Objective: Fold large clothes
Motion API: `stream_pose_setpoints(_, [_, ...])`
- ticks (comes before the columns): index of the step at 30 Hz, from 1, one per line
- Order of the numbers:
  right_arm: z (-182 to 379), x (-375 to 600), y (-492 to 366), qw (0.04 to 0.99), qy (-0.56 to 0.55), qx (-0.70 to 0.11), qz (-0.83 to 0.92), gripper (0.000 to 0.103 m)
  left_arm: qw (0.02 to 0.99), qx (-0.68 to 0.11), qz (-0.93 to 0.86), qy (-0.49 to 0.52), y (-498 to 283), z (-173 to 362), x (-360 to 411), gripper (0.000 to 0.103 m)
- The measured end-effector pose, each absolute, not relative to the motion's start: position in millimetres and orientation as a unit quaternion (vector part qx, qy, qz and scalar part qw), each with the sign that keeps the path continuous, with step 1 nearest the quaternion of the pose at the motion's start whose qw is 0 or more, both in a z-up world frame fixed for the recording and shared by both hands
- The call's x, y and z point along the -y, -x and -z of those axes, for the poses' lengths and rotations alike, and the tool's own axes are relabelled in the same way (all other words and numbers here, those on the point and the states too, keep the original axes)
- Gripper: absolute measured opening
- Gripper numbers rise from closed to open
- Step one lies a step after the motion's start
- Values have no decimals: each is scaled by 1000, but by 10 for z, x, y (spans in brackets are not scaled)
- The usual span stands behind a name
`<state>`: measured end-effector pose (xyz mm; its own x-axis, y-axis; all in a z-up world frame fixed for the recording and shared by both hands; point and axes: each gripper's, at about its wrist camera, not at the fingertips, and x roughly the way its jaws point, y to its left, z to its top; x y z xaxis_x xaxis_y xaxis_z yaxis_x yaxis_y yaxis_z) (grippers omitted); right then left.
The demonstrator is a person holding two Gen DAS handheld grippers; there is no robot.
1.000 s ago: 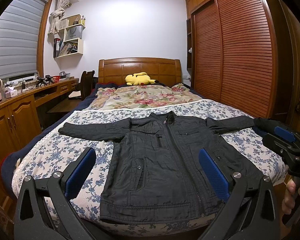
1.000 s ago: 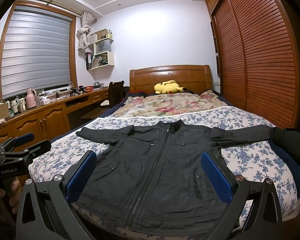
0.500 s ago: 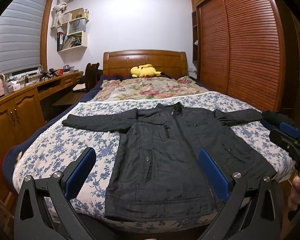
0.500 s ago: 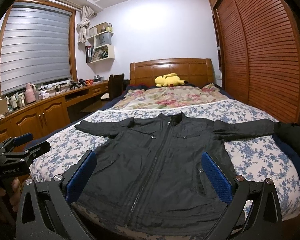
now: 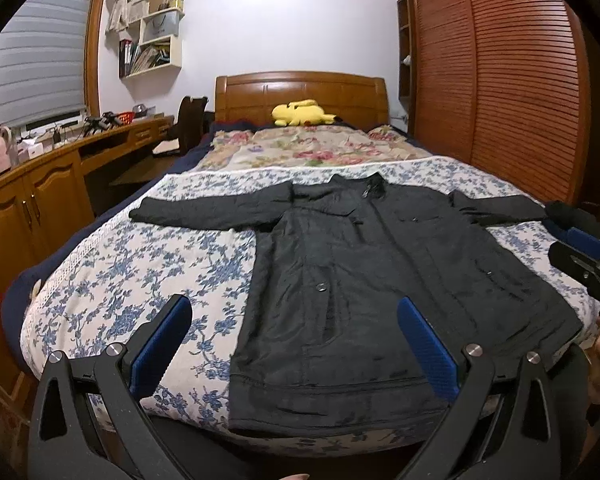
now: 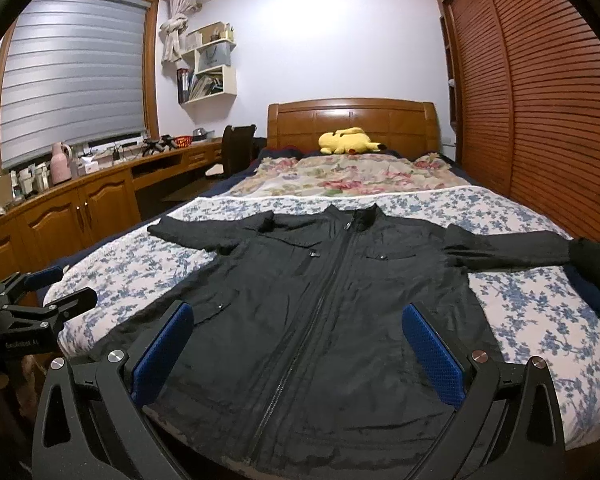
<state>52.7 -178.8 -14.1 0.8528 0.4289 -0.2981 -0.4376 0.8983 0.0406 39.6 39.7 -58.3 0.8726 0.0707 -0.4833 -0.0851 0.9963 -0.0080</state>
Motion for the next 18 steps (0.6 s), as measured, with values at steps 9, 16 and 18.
stream_pose_setpoints(9, [284,1673,-938,955,26,-176,-237,103,956,-283,-69,10,-727,847,-706,103])
stream_pose_setpoints(16, [270,1592,-1326,947,33,-196,-252,103,946,-316,-71,20,-1080,1023,-1029,103])
stream_pose_setpoints(18, [225,1559,-1431,946,35,-194,-256,103,945,-320,-72,20,-1166,1051,-1095,103])
